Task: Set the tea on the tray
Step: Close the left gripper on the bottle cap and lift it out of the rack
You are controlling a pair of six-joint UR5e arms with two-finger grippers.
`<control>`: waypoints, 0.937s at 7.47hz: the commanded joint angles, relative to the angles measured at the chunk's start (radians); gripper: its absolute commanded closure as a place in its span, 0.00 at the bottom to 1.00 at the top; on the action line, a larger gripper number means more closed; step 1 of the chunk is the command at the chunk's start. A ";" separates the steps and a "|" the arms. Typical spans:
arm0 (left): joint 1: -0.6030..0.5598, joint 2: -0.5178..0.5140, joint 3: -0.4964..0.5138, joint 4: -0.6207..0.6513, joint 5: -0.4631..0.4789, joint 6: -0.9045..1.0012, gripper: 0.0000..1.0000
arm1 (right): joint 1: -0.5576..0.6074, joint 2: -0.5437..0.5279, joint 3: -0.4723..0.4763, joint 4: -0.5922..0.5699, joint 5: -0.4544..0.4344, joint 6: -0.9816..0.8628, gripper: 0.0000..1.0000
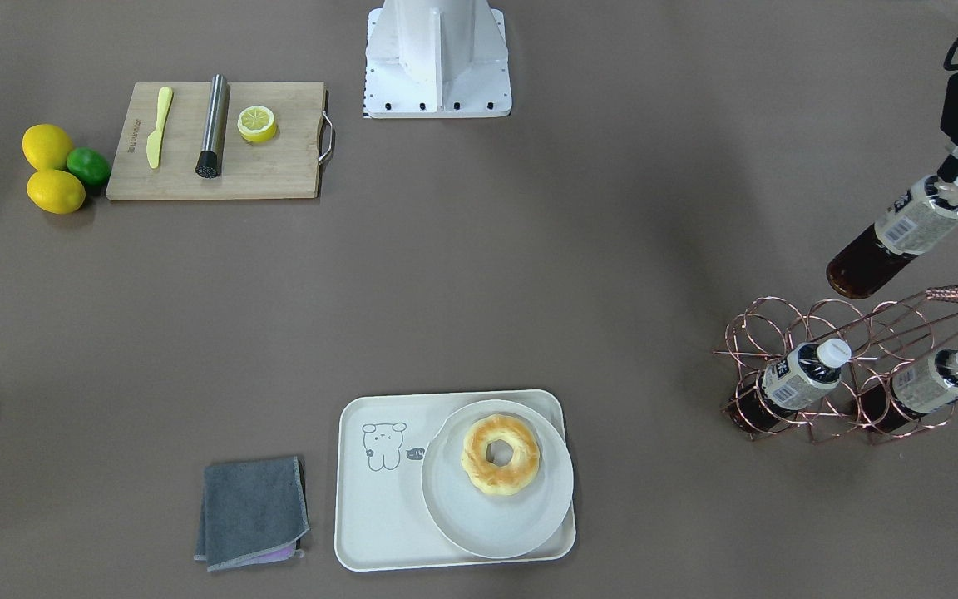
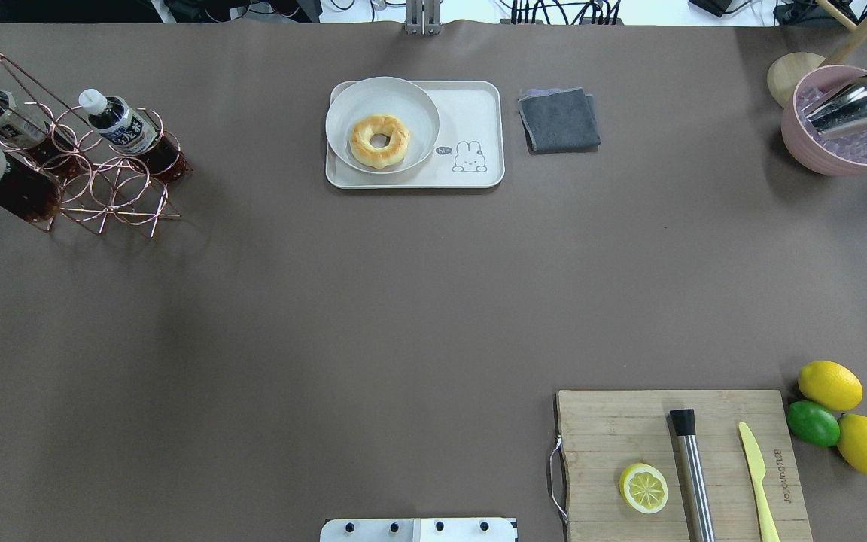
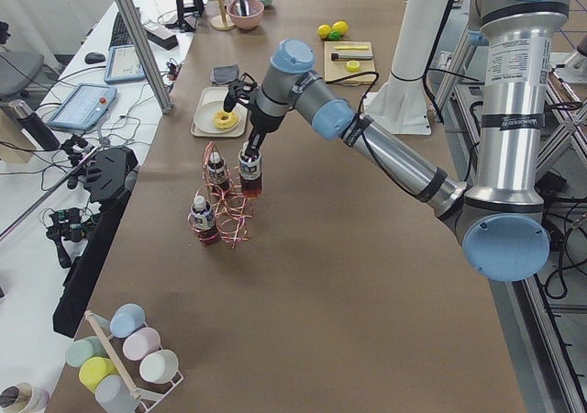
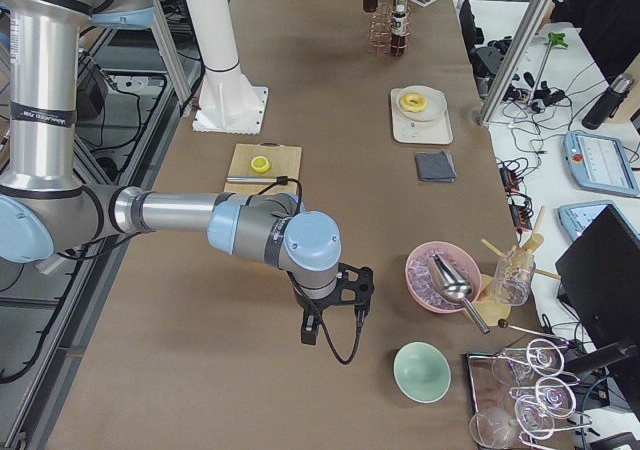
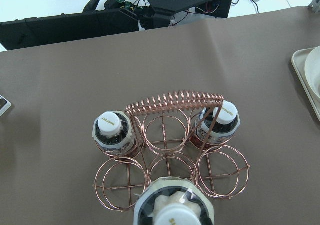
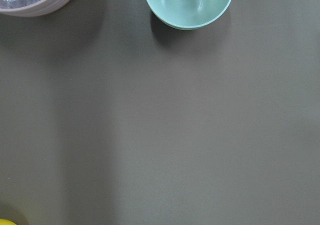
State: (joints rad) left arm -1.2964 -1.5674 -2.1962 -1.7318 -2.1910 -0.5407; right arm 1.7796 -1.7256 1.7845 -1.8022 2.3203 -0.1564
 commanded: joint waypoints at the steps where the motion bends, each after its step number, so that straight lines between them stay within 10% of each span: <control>1: 0.182 0.015 -0.115 0.005 0.075 -0.206 1.00 | 0.015 -0.011 0.006 0.000 0.004 0.000 0.00; 3: 0.357 -0.058 -0.123 0.062 0.204 -0.339 1.00 | 0.020 -0.009 0.006 0.001 0.007 0.000 0.00; 5: 0.471 -0.425 -0.123 0.479 0.304 -0.401 1.00 | 0.020 -0.006 0.007 0.001 0.007 0.001 0.00; 7: 0.647 -0.651 -0.024 0.594 0.429 -0.578 1.00 | 0.020 -0.006 0.004 0.001 0.007 0.005 0.00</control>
State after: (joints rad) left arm -0.7905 -2.0161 -2.3016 -1.2493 -1.8627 -0.9802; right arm 1.7992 -1.7330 1.7907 -1.8008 2.3271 -0.1544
